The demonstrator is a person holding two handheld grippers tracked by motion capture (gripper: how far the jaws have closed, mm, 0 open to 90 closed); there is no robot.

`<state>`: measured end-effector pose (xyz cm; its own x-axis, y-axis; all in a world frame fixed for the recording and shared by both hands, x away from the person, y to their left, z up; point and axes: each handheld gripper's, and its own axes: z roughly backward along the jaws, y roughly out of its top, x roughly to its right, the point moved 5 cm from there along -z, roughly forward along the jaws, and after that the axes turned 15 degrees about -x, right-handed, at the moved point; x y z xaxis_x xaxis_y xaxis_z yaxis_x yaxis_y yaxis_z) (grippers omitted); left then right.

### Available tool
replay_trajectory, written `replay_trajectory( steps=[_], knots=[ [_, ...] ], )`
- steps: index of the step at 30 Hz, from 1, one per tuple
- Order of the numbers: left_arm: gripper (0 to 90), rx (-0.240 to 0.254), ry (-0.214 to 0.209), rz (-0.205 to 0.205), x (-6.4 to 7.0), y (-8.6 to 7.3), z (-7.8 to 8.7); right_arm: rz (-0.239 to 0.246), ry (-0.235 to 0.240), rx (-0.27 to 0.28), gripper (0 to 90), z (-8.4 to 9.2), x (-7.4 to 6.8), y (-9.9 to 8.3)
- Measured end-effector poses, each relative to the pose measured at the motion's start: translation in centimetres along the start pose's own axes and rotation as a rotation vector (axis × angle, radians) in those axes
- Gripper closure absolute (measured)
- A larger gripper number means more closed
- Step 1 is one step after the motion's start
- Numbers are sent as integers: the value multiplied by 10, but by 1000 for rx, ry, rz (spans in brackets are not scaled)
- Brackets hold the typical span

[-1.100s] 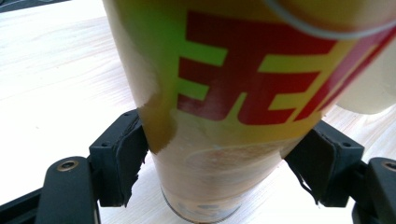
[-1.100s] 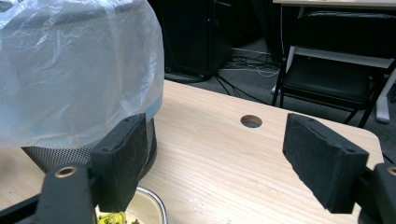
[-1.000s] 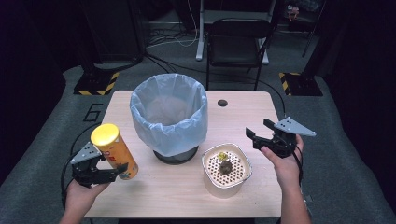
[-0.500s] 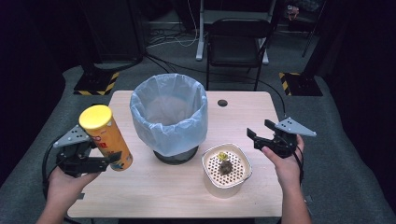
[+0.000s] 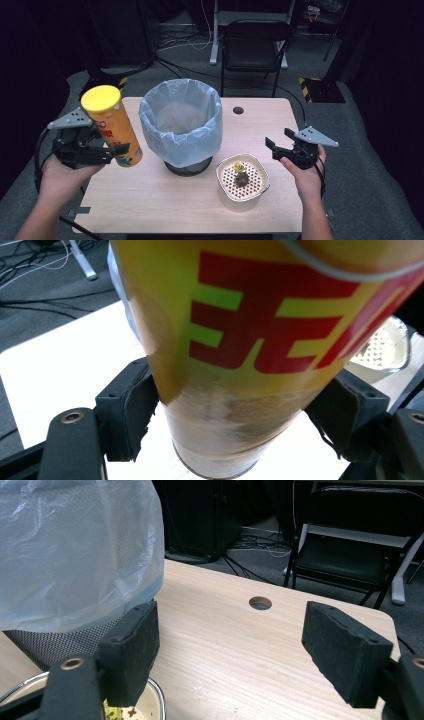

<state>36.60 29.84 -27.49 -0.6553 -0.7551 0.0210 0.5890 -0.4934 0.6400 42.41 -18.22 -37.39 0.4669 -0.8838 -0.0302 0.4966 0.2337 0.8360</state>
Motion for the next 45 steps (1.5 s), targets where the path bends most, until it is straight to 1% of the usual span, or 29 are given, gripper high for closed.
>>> replay_trajectory(
  steps=[2, 5, 7, 9, 10, 13, 16, 17, 18, 19, 21, 24, 26, 27, 29, 31, 32, 34, 37, 39, 42, 44, 45],
  knots=[
    [241, 4, -14, -12, 2, 11, 7, 0, 2, 4, 226, 0, 1, 0],
    [241, 8, -21, -26, 5, 25, 14, -3, -1, 0, 226, 0, 1, -1],
    [241, 15, -19, -39, 7, 35, 17, -8, 1, 0, 226, -1, 1, -1],
    [241, 19, -24, -49, 9, 43, 19, -2, -1, -3, 226, -1, 1, -1],
    [241, 25, -22, -52, 10, 48, 19, -2, -1, -3, 226, -1, 1, -1],
    [241, 23, -32, -62, 12, 62, 17, 1, 0, -1, 226, -2, 0, -1],
    [241, 13, -40, -72, 13, 76, 13, -3, 0, -6, 226, -3, 0, -1],
    [241, 13, -40, -72, 13, 76, 13, 1, -2, -5, 227, -3, 0, -1],
    [241, 10, -40, -76, 14, 85, 10, 1, -2, -5, 227, -3, 0, -1],
    [241, 12, -41, -72, 14, 90, 8, -6, -3, -9, 227, -3, 0, -2],
    [241, 14, -45, -74, 14, 100, 3, -5, -5, -8, 227, -4, 1, -2],
    [241, 11, -48, -74, 15, 112, -6, -4, -5, -8, 227, -4, 2, -2],
    [241, 8, -51, -76, 15, 115, -9, -4, -6, -8, 227, -4, 2, -2],
    [241, 3, -50, -75, 15, 122, -16, -7, -9, -10, 228, -4, 3, -2],
    [241, 11, -49, -71, 15, 128, -23, -5, -9, -11, 231, -4, 3, -3],
    [241, 15, -63, -71, 15, 132, -30, -4, -11, -10, 233, -5, 3, -3],
    [241, 11, -64, -74, 15, 135, -35, 0, -10, -12, 233, -5, 3, -3],
    [241, 13, -63, -67, 14, 138, -41, 4, -14, -15, 234, -6, 3, -3],
    [241, 14, -37, -71, 15, 142, -52, 5, -16, -13, 243, -6, 3, -3],
    [241, 33, -56, -69, 15, 145, -57, 10, -24, -7, 249, -6, 3, -3],
    [241, 39, -71, -57, 14, 147, -68, 10, -26, -6, 249, -6, 4, -3],
    [241, 28, -68, -57, 14, 147, -76, 8, -27, -6, 249, -6, 4, -3],
    [241, 32, -60, -53, 13, 147, -80, 10, -28, -8, 249, -6, 4, -4]
  ],
)
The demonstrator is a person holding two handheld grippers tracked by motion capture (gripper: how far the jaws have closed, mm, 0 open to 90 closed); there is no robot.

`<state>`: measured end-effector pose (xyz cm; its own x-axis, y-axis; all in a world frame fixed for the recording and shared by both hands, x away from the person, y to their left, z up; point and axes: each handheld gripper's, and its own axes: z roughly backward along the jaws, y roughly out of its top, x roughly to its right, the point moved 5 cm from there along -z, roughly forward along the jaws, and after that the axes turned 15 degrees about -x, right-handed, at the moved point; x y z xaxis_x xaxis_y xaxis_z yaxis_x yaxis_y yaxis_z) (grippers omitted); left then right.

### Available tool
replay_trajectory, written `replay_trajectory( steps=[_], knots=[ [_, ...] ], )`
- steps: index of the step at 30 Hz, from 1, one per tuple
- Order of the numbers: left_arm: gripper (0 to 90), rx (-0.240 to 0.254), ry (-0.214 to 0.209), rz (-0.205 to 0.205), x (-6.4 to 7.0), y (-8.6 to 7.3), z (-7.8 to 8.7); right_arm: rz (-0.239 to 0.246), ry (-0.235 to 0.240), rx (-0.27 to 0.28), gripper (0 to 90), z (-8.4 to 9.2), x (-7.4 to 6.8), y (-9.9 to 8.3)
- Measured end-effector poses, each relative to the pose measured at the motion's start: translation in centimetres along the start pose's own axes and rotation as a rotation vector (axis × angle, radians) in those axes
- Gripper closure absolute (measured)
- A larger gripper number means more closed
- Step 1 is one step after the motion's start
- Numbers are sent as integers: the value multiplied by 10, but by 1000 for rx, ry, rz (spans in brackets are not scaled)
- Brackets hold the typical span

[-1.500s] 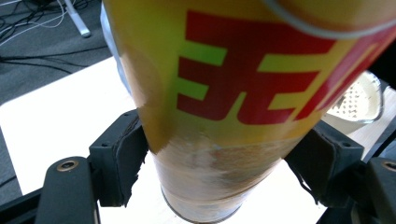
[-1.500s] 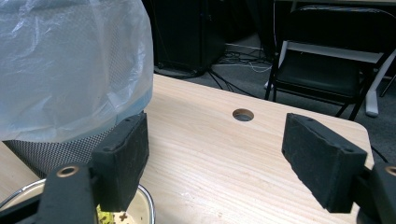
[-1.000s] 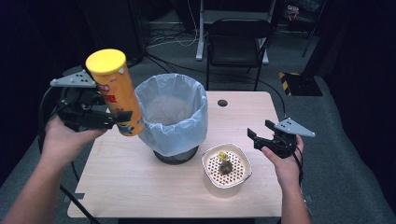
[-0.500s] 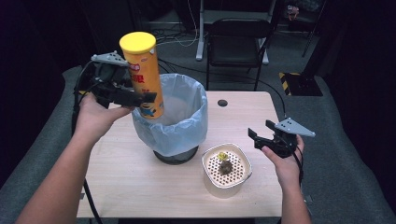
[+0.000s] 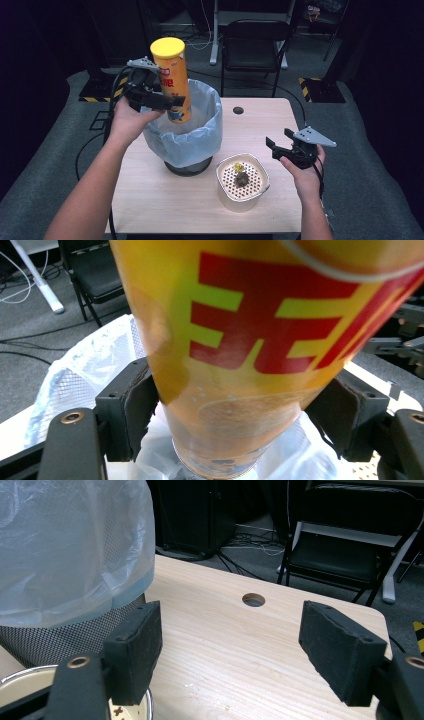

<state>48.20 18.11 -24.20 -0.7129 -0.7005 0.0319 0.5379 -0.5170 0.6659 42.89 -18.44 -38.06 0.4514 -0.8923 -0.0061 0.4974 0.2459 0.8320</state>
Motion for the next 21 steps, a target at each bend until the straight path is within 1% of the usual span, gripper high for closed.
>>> replay_trajectory(
  steps=[1, 2, 3, 4, 6, 9, 11, 13, 14, 18, 19, 21],
  knots=[
    [241, -3, 0, -1, -1, 0, -4, -2, 1, -2, 249, 0, 0, 0],
    [241, -3, 0, -1, -1, 0, -4, -3, 2, -2, 249, 0, 0, 0],
    [241, -4, -1, 5, -2, 0, -11, -3, 2, -2, 249, 0, 0, 0],
    [241, -2, -4, 14, -3, 0, -14, -3, 4, -4, 250, -1, -1, 0],
    [241, -15, -11, 31, -3, 0, -22, 1, 3, -4, 249, -1, -1, 0],
    [240, -39, -12, 33, -4, 0, -33, 3, 2, -4, 249, -1, -1, 0],
    [239, -54, -20, 41, -5, 0, -38, 0, 4, -4, 249, -1, -1, 0],
    [239, -69, -18, 41, -6, 0, -42, -2, 2, -2, 249, -1, 0, 0],
    [239, -72, -20, 48, -6, 0, -44, 1, 2, -2, 249, -1, 1, 0],
    [239, -109, -37, 47, -7, -1, -51, 1, -1, -2, 249, -1, 1, 0],
    [239, -119, -35, 42, -8, -1, -52, 0, -1, -1, 249, -1, 1, 0],
    [239, -124, -25, 42, -8, 0, -53, -1, 0, 0, 249, 0, 1, 0]
  ],
)
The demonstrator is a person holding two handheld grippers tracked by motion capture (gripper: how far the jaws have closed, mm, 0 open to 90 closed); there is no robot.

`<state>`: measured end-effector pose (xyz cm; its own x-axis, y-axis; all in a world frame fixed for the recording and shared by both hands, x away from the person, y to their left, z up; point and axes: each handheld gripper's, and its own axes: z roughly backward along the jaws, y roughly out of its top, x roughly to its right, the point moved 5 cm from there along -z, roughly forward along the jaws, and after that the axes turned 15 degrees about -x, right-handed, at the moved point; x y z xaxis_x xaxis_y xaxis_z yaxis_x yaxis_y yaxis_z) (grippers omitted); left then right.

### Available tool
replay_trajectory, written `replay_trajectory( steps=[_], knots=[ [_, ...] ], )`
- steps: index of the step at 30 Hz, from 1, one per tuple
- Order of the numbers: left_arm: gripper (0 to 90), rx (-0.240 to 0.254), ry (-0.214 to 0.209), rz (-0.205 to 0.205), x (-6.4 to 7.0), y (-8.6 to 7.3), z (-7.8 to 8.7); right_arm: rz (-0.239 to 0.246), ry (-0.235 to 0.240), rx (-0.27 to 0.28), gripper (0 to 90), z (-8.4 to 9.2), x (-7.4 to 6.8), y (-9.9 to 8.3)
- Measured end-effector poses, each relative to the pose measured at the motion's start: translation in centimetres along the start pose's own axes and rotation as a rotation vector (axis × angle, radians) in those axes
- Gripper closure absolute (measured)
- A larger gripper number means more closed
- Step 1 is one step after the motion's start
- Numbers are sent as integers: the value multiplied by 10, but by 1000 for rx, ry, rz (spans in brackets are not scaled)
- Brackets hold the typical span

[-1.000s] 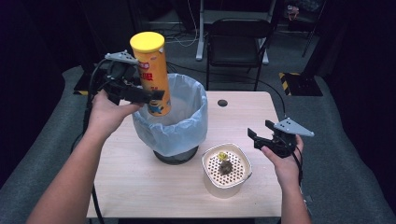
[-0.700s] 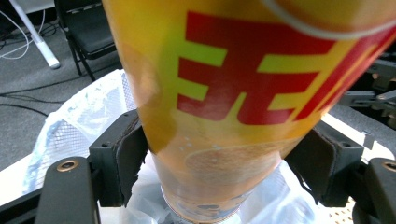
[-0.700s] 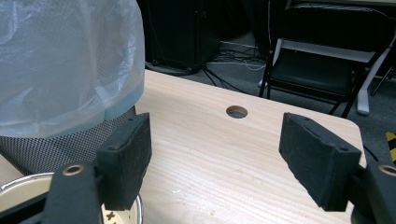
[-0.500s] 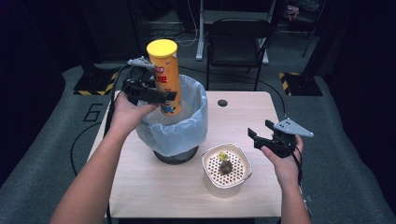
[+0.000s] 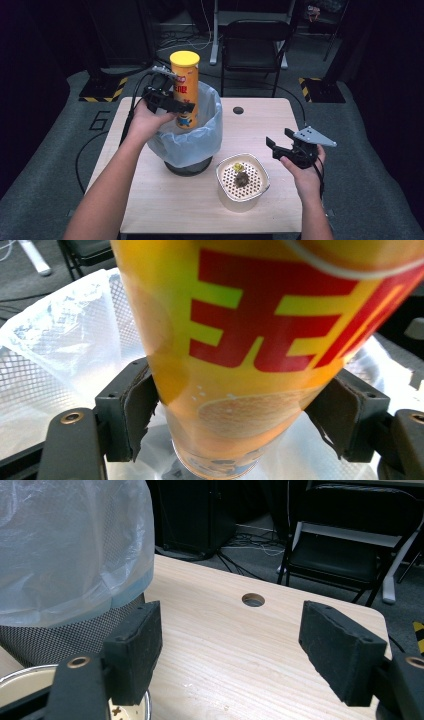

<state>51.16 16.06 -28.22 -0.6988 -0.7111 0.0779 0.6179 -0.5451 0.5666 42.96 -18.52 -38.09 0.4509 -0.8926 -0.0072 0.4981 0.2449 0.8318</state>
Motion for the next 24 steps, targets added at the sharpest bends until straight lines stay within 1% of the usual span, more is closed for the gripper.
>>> replay_trajectory(
  steps=[2, 3, 4, 5, 6, 7, 8, 9, 10, 11, 12, 15, 16, 18, 19, 20, 21, 24],
  knots=[
    [238, -4, -13, 6, -1, 0, -2, 1, 1, 1, 249, 0, 0, 0],
    [237, -12, -25, 2, -1, 0, -3, 3, 1, 2, 249, 0, 0, 0],
    [235, -28, -47, 8, 0, 0, -4, 3, 2, 2, 249, 0, 0, 0],
    [228, -30, -41, 15, 0, 0, -5, 3, 2, 1, 249, 0, 0, 0],
    [189, -17, -23, 27, -1, 0, -3, 2, 3, 0, 249, 0, 0, 0],
    [159, 3, -29, 35, -2, 1, 0, 3, 4, -1, 249, 0, 0, 0],
    [135, 9, -25, 51, -3, 0, 2, 5, 5, -1, 249, -1, -1, 0],
    [133, 14, -1, 59, -6, 0, 5, 6, 5, -1, 249, -1, -1, 0],
    [131, 14, -1, 59, -6, 0, 5, 4, 5, -2, 249, -1, -1, 0],
    [131, 4, -9, 67, -10, -5, 8, 0, 6, -1, 249, 0, -1, 0],
    [131, -3, 19, 69, -14, -8, 11, 3, 4, 2, 249, 0, -1, 0],
    [138, 5, 11, 75, -18, -13, 17, 4, 6, 6, 249, 1, -1, 1],
    [143, 14, 15, 78, -19, -15, 19, 3, 5, 7, 249, 1, -1, 1],
    [146, 6, 0, 75, -20, -20, 25, 4, 6, 5, 249, 1, -1, 1],
    [148, 5, 2, 75, -20, -22, 26, 5, 5, 5, 249, 1, -1, 0],
    [154, 0, 4, 60, -20, -28, 31, 6, 8, 2, 249, 0, -1, 0],
    [155, 0, 4, 60, -20, -28, 31, 6, 8, 2, 249, 0, -1, 0],
    [159, 14, -3, 56, -18, -38, 37, 7, 10, -3, 249, 0, -2, 0]
  ],
)
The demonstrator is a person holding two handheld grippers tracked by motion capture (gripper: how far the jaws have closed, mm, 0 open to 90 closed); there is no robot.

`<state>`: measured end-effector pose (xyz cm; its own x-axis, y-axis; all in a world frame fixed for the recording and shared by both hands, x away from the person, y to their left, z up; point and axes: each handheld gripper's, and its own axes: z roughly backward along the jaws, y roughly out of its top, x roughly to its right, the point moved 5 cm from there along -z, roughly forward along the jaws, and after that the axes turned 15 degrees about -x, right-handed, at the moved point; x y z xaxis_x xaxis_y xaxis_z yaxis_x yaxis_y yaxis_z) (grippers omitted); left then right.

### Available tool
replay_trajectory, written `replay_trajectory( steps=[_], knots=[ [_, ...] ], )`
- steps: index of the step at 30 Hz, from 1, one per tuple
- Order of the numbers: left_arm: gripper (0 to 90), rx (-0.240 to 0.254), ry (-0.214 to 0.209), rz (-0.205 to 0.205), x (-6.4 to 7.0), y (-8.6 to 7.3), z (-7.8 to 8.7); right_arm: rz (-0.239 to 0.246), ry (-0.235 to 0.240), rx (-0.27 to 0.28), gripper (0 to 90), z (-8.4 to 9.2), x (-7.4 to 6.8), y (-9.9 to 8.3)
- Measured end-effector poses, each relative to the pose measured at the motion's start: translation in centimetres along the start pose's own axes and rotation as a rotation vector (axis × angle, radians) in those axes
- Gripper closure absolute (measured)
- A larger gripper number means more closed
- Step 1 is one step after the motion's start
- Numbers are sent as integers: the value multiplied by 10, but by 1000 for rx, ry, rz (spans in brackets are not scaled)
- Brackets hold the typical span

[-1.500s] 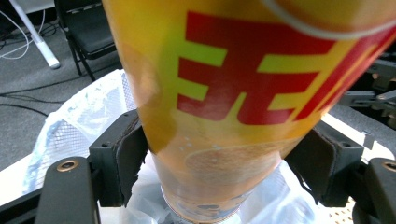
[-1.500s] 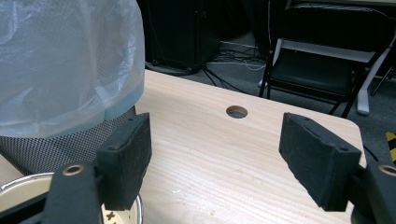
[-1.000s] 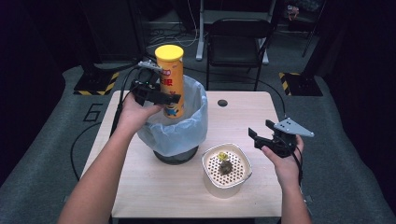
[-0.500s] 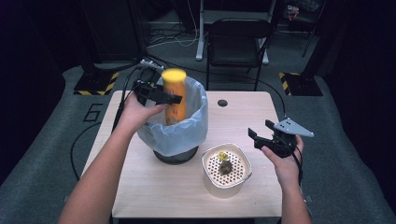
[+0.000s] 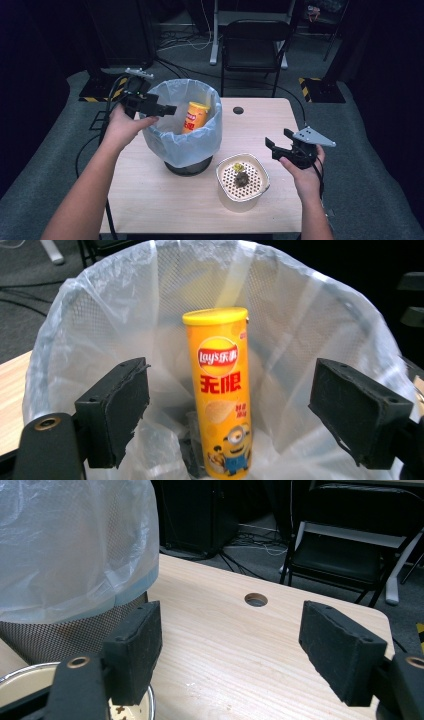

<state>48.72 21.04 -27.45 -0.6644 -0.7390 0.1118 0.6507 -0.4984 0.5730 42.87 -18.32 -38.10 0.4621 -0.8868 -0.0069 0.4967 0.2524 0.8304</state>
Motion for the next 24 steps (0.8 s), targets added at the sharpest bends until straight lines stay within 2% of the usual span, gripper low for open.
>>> replay_trajectory(
  steps=[4, 5, 8, 11, 13, 14, 15, 18, 19, 21, 23, 24],
  knots=[
    [164, 1, 1, -15, 0, -17, 7, 4, -1, -3, 248, 0, 0, -1],
    [167, 11, -4, -7, 0, -22, 9, 4, -1, -4, 249, 0, 0, -1],
    [193, 30, -37, -5, 0, -36, 16, 7, 1, -8, 249, -1, 1, -1],
    [221, 29, -28, -21, 1, -52, 25, 5, 3, -16, 248, -1, 1, -2],
    [233, 42, -30, -24, 1, -63, 32, 8, 3, -18, 249, -1, 1, -3],
    [242, 58, -37, -26, 0, -73, 37, 5, 4, -18, 249, -2, 1, -3],
    [248, 58, -37, -26, 0, -73, 37, 5, 4, -18, 249, -2, 1, -3],
    [268, 77, -46, -10, -3, -93, 42, 5, 2, -22, 248, -1, 1, -3],
    [270, 77, -46, -10, -3, -93, 42, 5, 2, -22, 248, -1, 1, -3],
    [271, 71, -36, -10, -7, -103, 39, 7, 4, -23, 249, -1, 1, -3],
    [277, 80, -40, 5, -11, -114, 37, 11, 3, -26, 248, -1, 1, -4],
    [277, 97, -45, 10, -15, -126, 35, 12, 0, -30, 248, -2, 2, -4]
  ],
)
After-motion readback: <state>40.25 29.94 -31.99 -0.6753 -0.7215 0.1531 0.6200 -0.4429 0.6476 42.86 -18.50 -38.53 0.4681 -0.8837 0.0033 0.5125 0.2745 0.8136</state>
